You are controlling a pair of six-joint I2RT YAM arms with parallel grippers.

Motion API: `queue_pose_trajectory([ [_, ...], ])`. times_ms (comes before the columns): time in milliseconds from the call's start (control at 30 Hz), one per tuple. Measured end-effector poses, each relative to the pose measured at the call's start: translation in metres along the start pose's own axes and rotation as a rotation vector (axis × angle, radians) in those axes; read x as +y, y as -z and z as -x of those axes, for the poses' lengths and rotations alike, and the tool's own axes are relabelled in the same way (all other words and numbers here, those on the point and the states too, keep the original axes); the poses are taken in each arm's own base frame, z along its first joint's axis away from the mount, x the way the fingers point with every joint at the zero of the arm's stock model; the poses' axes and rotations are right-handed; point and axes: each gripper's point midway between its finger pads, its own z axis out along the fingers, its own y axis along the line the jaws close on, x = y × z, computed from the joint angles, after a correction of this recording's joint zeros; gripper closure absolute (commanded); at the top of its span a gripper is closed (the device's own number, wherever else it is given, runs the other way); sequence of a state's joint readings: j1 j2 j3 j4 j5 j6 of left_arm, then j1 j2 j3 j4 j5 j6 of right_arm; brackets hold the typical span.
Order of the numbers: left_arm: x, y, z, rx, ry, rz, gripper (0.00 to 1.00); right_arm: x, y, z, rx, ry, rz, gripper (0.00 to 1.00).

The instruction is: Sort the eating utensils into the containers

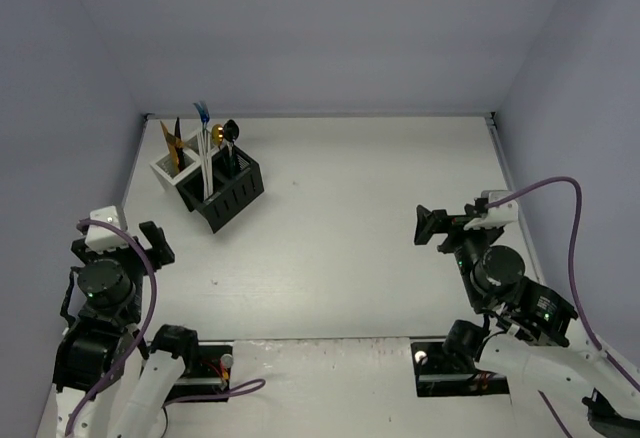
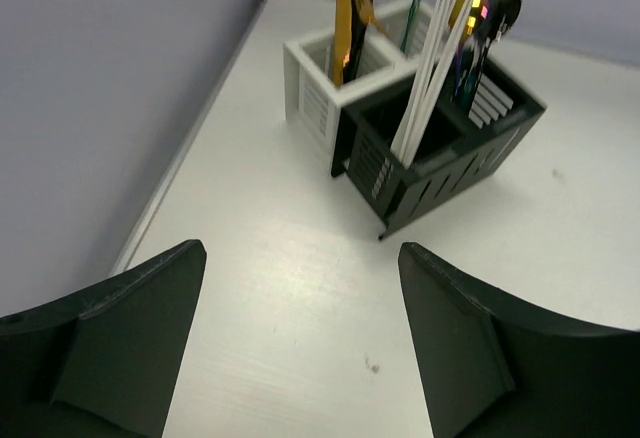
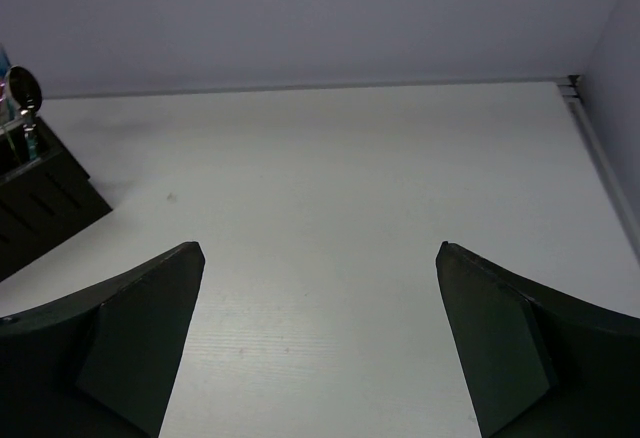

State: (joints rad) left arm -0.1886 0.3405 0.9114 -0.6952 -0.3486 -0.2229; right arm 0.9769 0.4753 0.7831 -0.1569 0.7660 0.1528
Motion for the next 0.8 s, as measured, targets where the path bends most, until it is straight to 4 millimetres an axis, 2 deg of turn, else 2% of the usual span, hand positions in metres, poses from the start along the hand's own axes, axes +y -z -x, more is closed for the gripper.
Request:
queue_pose_trajectory([
  [100,0.002,-0.003,-0.032,0.085,-0.022,0.011,0.25,-0.014,0.003,0.004,-0.009,0.017,-0.055,0.0],
  [167,0.005,-0.003,-0.043,0.113,-0.024,0.027,0.25,-0.021,0.005,0.005,-0.012,0.027,-0.079,0.0],
  [367,0.013,0.004,-0.042,0.073,0.037,0.057,0.25,-0.035,0.01,0.007,-0.025,0.026,-0.129,0.0],
  [800,0.015,0.002,-0.051,0.078,0.077,0.081,0.25,-0.046,0.016,0.01,-0.04,0.01,-0.165,0.0],
])
